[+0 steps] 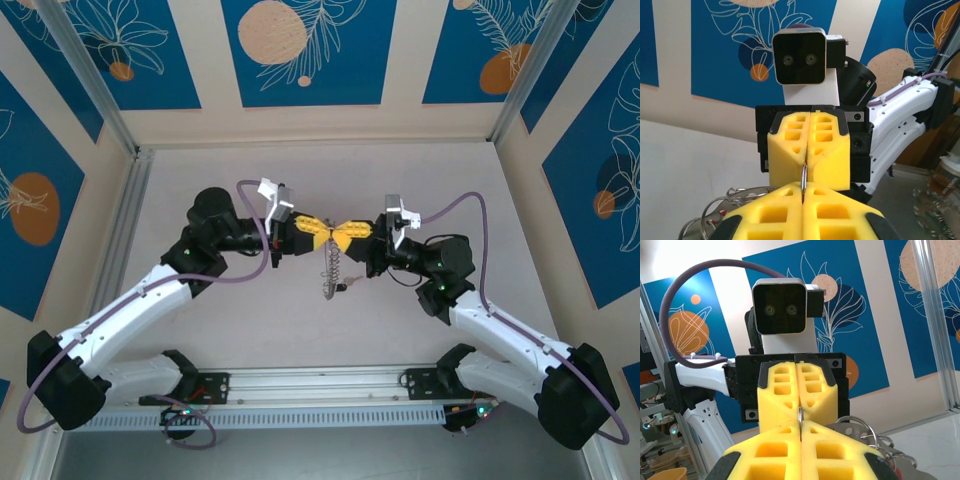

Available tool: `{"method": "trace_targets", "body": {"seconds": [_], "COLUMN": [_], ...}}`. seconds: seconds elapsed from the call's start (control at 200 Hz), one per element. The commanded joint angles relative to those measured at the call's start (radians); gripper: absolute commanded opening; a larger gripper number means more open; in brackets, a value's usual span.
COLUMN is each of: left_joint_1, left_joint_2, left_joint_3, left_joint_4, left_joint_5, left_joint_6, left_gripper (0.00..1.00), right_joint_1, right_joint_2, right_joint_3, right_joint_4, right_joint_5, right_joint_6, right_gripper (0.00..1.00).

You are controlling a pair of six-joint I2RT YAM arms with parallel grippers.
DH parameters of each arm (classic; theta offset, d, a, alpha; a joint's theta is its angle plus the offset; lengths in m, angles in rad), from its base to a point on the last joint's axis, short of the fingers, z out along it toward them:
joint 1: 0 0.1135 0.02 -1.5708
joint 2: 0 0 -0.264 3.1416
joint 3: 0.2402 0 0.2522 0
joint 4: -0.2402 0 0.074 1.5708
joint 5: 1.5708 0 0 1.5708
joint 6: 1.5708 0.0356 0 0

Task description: Put the keys on the keyring

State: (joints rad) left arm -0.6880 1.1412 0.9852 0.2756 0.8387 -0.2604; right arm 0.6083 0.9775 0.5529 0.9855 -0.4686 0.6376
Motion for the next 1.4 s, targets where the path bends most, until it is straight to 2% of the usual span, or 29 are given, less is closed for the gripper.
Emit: {"method": "trace_targets", "body": {"seconds": [0.0,0.11,0.165,0.255,0.35,0.45,0.54,0.645,0.835,1.396], "left_joint_1": [0.003,0.003,0.003,-0.001,-0.001,-0.003,-0.017,-0.028,-0.058,-0.122], "left_joint_2": [0.005,-0.006,-0.009,0.000,0.014,0.054,0.100,0.148,0.215,0.318], "left_joint_3": [0.013,0.041,0.077,0.172,0.262,0.363,0.458,0.553,0.660,0.785], "left_joint_4": [0.015,-0.063,-0.157,-0.393,-0.597,-0.796,-0.959,-1.105,-1.275,-1.430], "left_joint_5": [0.027,0.022,0.011,-0.003,-0.023,-0.033,-0.058,-0.061,-0.123,-0.234], "left_joint_6": [0.010,0.062,0.121,0.261,0.387,0.503,0.597,0.668,0.751,0.828], "left_gripper": [0.00,0.00,0.00,0.00,0.00,0.00,0.00,0.00,0.00,0.00], "right_joint_1": [0.007,0.007,0.009,0.033,0.070,0.066,0.064,0.065,0.065,0.065], "right_joint_2": [-0.012,-0.021,-0.042,-0.108,-0.147,-0.160,-0.149,-0.126,-0.097,-0.051], "right_joint_3": [-0.009,0.004,0.039,0.145,0.271,0.351,0.394,0.418,0.423,0.430], "right_joint_4": [0.087,0.044,-0.086,-0.502,-0.905,-1.130,-1.254,-1.324,-1.341,-1.305], "right_joint_5": [0.028,0.011,-0.017,0.000,0.062,0.112,0.126,0.110,0.038,-0.015], "right_joint_6": [0.014,-0.001,-0.045,-0.243,-0.481,-0.605,-0.668,-0.697,-0.720,-0.721], "right_gripper": [0.00,0.00,0.00,0.31,0.52,0.53,0.47,0.41,0.39,0.34]}}
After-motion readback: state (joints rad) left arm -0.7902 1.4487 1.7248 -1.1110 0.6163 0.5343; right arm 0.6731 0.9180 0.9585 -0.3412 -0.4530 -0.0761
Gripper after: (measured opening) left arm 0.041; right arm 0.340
